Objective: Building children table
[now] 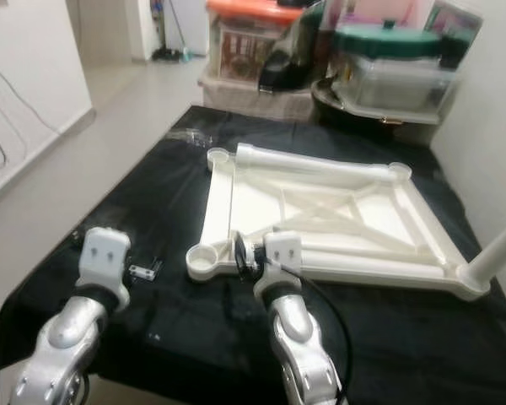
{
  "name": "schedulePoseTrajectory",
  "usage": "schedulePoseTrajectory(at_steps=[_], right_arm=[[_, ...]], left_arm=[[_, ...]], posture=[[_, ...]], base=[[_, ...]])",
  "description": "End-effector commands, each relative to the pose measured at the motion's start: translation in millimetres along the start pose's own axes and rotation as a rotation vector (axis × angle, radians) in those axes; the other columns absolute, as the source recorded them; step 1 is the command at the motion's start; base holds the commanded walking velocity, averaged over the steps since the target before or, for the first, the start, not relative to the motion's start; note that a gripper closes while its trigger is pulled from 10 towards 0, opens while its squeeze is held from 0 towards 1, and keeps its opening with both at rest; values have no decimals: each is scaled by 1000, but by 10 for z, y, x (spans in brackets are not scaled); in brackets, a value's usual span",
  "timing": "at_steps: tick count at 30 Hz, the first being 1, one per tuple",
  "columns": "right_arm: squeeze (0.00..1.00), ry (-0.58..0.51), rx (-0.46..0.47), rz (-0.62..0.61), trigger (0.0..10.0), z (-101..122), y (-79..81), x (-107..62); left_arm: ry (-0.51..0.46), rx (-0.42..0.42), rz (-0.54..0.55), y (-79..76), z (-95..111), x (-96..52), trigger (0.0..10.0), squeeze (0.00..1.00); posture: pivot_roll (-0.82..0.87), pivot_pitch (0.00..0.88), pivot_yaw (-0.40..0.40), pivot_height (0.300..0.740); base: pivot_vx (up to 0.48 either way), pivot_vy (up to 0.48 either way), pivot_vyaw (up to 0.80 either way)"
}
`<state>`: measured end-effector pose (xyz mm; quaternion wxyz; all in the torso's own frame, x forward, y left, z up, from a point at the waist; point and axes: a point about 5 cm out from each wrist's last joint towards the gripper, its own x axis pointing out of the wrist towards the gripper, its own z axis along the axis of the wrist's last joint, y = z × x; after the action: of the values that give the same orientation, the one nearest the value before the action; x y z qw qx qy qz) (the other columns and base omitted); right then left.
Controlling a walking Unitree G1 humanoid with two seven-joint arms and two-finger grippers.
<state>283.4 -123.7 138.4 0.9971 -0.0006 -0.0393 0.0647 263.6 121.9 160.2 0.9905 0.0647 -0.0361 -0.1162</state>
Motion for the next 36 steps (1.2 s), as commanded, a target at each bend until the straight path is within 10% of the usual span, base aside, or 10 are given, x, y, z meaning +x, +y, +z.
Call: schedulePoseTrajectory(at_steps=[1, 36], right_arm=[[0, -8, -13, -51, 10000, 2, -101, 12], [0, -66, 40, -118, 10000, 292, -44, -192]], left_arm=[[50, -27, -77, -53, -65, 31, 10000, 0], [335, -373, -641, 29, 35, 900, 10000, 0]], posture=[[214, 0, -73, 740], [219, 139, 68, 740]], base=[[0, 0, 0], [0, 0, 0]])
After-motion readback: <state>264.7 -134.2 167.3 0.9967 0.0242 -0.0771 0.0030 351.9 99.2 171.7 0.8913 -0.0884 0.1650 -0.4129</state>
